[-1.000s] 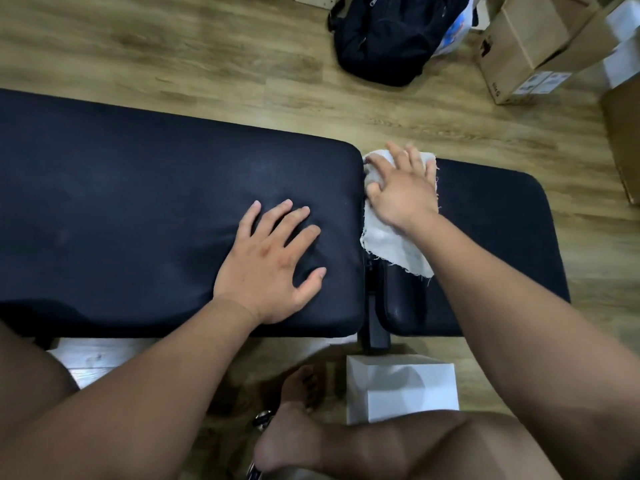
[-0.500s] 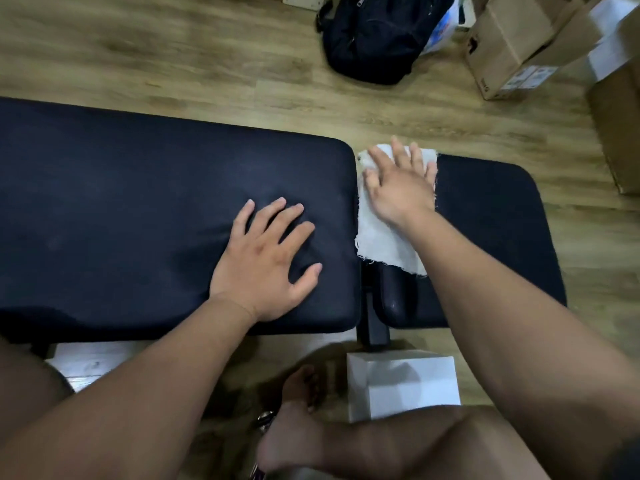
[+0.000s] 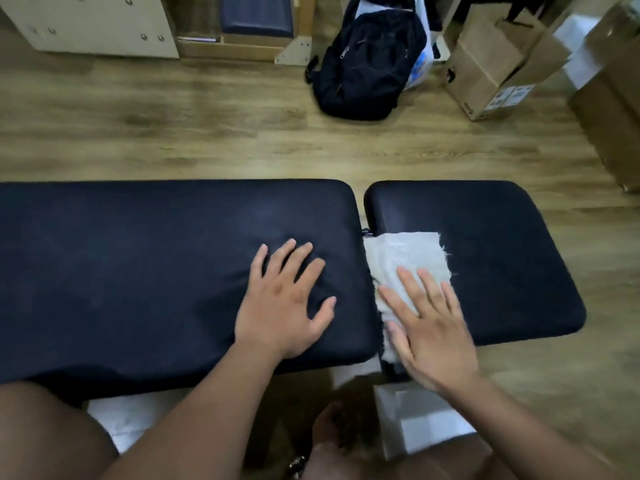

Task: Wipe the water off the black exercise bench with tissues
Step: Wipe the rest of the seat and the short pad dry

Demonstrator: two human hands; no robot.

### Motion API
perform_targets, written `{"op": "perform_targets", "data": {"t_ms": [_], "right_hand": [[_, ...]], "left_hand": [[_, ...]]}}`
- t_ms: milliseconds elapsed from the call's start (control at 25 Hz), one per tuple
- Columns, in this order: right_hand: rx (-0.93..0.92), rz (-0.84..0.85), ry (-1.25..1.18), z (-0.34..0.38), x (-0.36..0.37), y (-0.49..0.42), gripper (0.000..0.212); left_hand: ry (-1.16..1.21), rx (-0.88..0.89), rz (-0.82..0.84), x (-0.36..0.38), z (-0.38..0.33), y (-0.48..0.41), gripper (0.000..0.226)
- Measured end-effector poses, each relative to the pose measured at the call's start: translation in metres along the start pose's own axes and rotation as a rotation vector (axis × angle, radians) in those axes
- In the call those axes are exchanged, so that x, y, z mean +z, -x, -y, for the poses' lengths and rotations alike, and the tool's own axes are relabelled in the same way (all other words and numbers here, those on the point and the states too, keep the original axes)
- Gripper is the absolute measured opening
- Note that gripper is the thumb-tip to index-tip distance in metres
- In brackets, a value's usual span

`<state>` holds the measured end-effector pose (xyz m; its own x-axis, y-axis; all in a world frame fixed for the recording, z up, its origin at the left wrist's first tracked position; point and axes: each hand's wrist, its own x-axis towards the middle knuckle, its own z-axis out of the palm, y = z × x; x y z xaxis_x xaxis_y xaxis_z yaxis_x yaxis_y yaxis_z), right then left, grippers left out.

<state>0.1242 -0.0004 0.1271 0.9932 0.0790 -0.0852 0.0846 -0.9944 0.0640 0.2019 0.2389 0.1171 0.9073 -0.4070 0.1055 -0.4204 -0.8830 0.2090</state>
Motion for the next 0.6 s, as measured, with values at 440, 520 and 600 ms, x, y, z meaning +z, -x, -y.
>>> {"op": "perform_targets", "data": {"t_ms": [440,520,600], "right_hand": [[0.153,0.094,-0.085,-0.068,-0.006,-0.144,0.064],[0.223,0.076,-0.101,-0.089,-0.006,-0.149,0.065],[0.314,0.082,-0.110,-0.115,-0.006,-0.153,0.064]], "left_hand": [[0.019,-0.001,-0.013,-0.002,0.004,-0.004,0.056],[0.020,0.006,-0.029,-0.003,0.004,-0.004,0.056],[0.026,0.006,-0.033,-0.002,0.003,-0.004,0.055]]}}
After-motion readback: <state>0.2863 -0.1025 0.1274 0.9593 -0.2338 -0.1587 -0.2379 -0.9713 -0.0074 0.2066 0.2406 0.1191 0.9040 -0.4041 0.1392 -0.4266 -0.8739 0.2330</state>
